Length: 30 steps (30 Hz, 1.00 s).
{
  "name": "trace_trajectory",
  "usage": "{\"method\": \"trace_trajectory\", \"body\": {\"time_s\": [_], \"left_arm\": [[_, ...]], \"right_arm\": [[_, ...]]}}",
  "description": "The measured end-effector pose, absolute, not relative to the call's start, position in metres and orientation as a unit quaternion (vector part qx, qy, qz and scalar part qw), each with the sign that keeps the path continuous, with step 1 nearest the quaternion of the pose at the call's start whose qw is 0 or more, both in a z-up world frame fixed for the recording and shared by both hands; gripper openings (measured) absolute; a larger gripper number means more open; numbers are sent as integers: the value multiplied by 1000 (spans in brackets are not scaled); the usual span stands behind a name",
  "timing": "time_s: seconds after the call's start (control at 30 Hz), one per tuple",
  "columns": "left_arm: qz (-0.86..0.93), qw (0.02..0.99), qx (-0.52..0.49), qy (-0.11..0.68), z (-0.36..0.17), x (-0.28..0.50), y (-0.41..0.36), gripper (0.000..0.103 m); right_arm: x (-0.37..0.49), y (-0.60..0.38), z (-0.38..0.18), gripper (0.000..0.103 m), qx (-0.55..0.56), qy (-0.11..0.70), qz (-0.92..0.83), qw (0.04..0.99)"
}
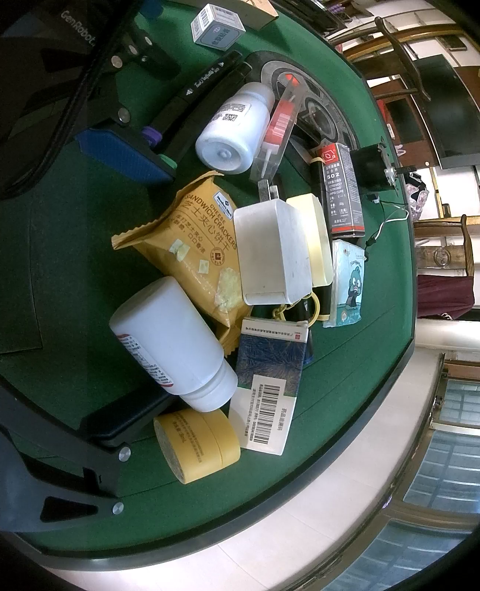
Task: Organize objects
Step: 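Move the left tool toward the white barcode box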
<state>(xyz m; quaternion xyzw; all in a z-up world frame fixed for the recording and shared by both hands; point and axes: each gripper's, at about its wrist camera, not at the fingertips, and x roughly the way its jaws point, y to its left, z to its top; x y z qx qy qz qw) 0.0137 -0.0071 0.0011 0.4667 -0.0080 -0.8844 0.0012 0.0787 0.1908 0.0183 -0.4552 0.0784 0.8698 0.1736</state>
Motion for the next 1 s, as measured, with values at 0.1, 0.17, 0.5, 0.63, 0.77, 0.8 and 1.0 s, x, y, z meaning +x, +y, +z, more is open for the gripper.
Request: {"method": "trace_trajectory", "body": {"time_s": [0.1,0.17,0.5,0.63,0.77,0.8,1.0], "left_arm": [[-876,-25,481,-19,2,15,-9,102],[-869,-47,491,-29,3,20,-11,101],[-865,-76,494,-49,5,39,-21,102],[-863,-113,492,0,14,46,-39,101],[-877,-120,464,45,33,52,-72,101],[-881,-116,456,51,39,52,-79,101],[-887,-119,443,61,57,42,-94,101]], "right_arm": [[79,191,18,103,-456,78,870,173],[78,193,19,103,-467,74,867,160],[77,192,20,103,-477,62,865,144],[90,184,34,101,-457,27,875,159],[121,186,77,101,-378,33,913,147],[129,189,89,101,-350,43,925,143],[134,220,111,103,-313,113,937,105]]}}
